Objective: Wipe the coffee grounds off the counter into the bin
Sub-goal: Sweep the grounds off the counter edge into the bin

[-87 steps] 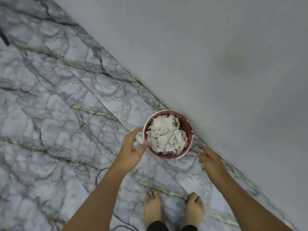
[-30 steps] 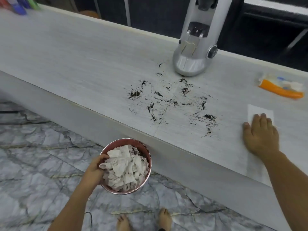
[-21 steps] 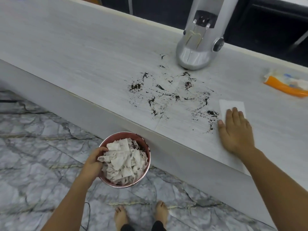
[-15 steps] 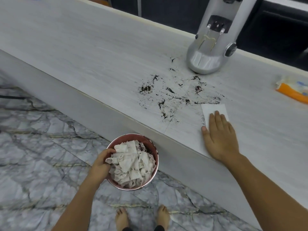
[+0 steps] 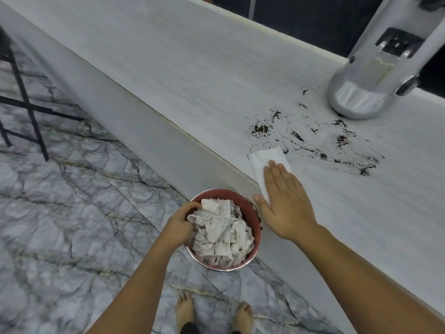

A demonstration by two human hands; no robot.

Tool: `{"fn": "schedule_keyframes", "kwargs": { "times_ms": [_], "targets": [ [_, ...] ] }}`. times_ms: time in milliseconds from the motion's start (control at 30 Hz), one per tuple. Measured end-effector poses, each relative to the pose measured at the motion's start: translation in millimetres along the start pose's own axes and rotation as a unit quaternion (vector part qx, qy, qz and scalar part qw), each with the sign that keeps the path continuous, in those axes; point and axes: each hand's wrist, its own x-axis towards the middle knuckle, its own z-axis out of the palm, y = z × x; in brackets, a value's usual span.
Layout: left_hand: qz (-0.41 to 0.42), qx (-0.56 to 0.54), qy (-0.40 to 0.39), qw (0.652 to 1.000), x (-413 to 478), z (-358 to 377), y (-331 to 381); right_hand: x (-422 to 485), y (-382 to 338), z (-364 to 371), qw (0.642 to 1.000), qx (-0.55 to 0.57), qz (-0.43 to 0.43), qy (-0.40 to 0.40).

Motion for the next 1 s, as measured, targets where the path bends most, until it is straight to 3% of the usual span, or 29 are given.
{"fn": "schedule_keyframes", "kwargs": {
  "times_ms": [200, 367, 567, 667, 833, 1000],
  "targets": [
    [-0.015, -0.006, 0.006, 1.000, 1, 1, -2, -3, -12, 2, 0.989, -0.005, -0.146, -0.022],
    [-0.019, -0.003, 0.015, 1.000, -1, 3, 0, -3, -1, -5, 0.977, 0.024, -0.208, -0.033],
    [-0.014, 0.013, 0.012, 1.000, -5, 3, 1, -27, 34, -24, 0.993, 0.078, -0.077, 0.052],
    [-0.025, -0.007, 0.012, 1.000, -11, 3, 8, -56, 68, -33, 0.991, 0.101, 0.038, 0.083],
    [-0.039, -0.015, 0.011, 0.999, -17, 7, 19, -107, 134, -34, 0.962, 0.060, 0.233, 0.128],
    [-0.047, 0.003, 0.019, 0.999, -17, 9, 25, -108, 172, -37, 0.938, 0.013, 0.321, 0.126]
  ]
}}
